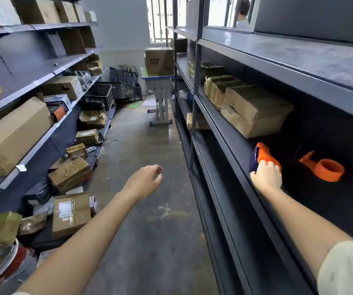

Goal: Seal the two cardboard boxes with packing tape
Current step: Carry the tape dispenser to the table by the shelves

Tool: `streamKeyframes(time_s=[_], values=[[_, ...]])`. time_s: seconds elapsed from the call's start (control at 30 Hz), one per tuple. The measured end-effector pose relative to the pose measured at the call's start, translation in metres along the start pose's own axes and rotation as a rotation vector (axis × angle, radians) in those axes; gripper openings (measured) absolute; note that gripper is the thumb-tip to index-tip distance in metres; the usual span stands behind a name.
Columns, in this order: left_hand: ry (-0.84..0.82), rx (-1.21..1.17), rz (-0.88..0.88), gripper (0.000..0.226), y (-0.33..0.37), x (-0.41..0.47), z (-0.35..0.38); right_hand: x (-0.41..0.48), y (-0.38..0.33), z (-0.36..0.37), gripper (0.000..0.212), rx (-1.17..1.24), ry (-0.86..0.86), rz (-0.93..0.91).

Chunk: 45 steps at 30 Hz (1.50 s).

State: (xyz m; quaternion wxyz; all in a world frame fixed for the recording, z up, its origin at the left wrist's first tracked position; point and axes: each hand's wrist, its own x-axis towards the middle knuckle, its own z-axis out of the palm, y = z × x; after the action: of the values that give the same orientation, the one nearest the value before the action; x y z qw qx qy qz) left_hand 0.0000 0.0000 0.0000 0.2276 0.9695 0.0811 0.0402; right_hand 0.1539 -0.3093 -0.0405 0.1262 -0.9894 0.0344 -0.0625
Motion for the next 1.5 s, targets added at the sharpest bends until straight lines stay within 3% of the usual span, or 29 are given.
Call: streamKeyframes(time_s=[0.17,0.33,0.5,0.6,0.67,0.73,0.87,0.93,1.1,1.27,1.37,1.5], values=[[-0.018,0.007,0.002,0.031,0.007,0.017,0.012,0.024,0.016,0.006,0.049,-0.086,-0.144,0.09],[-0.022,0.022,0.002,0.031,0.009,0.027,0.016,0.041,0.019,0.02,0.05,-0.181,-0.152,0.109],[-0.045,0.031,-0.02,0.031,0.006,0.029,0.016,0.048,0.014,0.024,0.064,0.088,-0.028,-0.032],[-0.062,0.02,-0.031,0.031,0.002,0.028,0.02,0.042,0.006,0.024,0.038,0.06,-0.071,-0.035],[-0.065,-0.005,-0.028,0.03,0.002,0.028,0.025,0.029,-0.008,0.022,0.019,0.171,-0.067,-0.019],[-0.064,-0.044,-0.028,0.03,0.004,0.026,0.03,0.011,-0.028,0.017,0.017,0.357,-0.103,-0.052],[-0.062,-0.144,-0.034,0.029,0.009,0.016,0.037,-0.039,-0.07,0.003,0.021,1.017,-0.357,-0.091],[-0.045,-0.194,-0.039,0.029,0.01,0.009,0.039,-0.064,-0.085,0.003,0.024,1.156,-0.511,-0.105],[-0.01,-0.489,-0.228,0.045,-0.001,-0.019,0.042,-0.117,-0.114,0.016,0.023,1.234,-0.829,-0.152],[0.023,-0.901,-0.463,0.015,-0.019,-0.048,0.044,-0.14,-0.133,0.038,0.025,1.127,-0.979,-0.199],[0.053,-0.941,-0.51,0.006,-0.028,-0.057,0.045,-0.144,-0.146,0.05,0.023,1.047,-1.069,-0.178],[0.071,-0.889,-0.517,0.006,-0.038,-0.058,0.045,-0.142,-0.167,0.058,0.016,1.186,-1.245,0.056]])
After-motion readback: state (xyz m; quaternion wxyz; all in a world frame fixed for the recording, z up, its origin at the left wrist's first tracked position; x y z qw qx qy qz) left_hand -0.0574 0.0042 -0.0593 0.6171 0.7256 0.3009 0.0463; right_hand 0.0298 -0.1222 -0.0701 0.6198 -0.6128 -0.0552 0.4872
